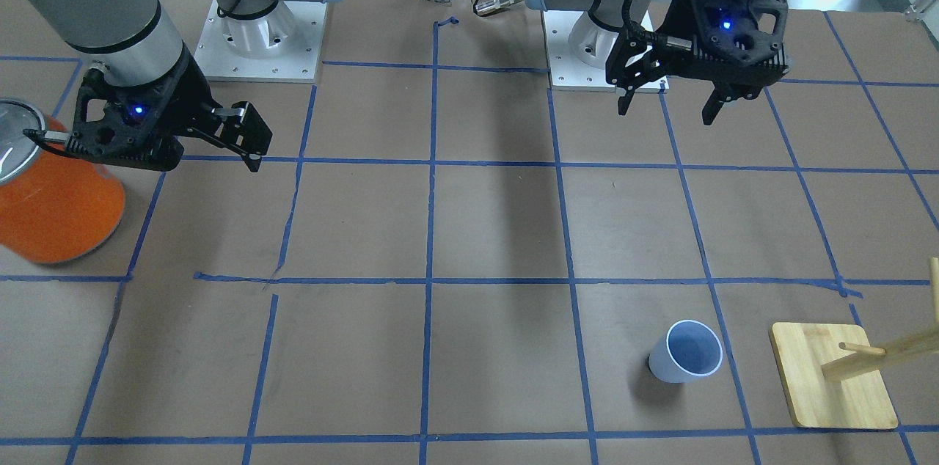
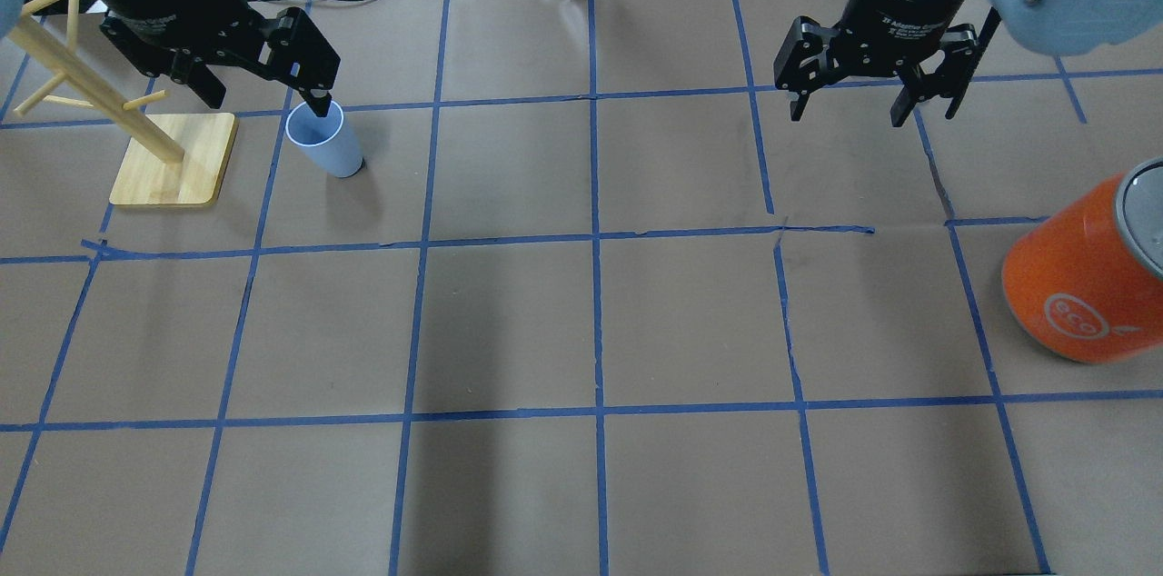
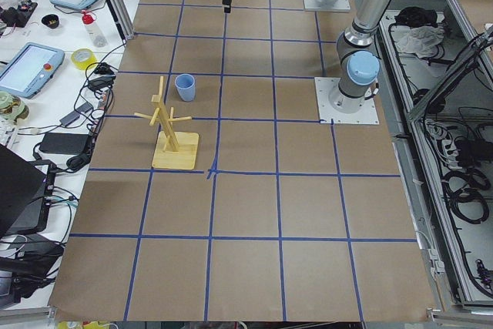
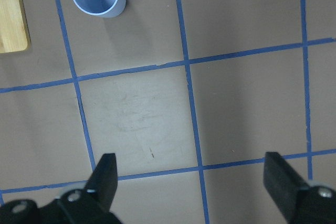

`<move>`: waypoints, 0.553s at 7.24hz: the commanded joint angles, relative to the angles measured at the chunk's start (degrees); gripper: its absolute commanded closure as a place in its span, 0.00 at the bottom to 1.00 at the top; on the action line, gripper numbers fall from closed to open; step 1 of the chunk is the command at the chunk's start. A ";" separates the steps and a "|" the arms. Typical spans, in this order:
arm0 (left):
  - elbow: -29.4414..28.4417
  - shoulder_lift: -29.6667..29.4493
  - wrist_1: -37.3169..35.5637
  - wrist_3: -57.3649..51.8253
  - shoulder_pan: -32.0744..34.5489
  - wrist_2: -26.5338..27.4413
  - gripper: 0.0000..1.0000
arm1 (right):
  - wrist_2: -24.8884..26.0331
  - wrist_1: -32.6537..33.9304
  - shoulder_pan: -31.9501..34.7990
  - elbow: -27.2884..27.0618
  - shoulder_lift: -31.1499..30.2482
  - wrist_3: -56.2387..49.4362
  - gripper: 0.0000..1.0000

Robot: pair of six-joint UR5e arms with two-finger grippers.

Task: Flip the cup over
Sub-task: 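Open the left gripper and raise it away from the cup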

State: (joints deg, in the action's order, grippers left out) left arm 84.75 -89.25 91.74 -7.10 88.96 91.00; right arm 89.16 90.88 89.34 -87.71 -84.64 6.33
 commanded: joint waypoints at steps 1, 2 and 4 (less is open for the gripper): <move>0.50 0.04 -1.82 5.67 -0.28 0.14 0.02 | -0.04 0.00 -0.05 0.00 0.00 0.00 0.00; 0.68 0.04 -2.96 5.52 -0.28 0.49 0.02 | 0.05 0.09 -0.05 0.00 0.00 -0.09 0.00; 0.77 -0.05 -5.78 5.43 -0.37 0.49 0.02 | 0.13 0.09 -0.05 -0.09 0.00 -0.09 0.00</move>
State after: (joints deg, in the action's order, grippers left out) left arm 85.46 -89.22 87.58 -1.78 88.66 91.44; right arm 89.26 90.92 89.30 -87.77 -84.64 6.25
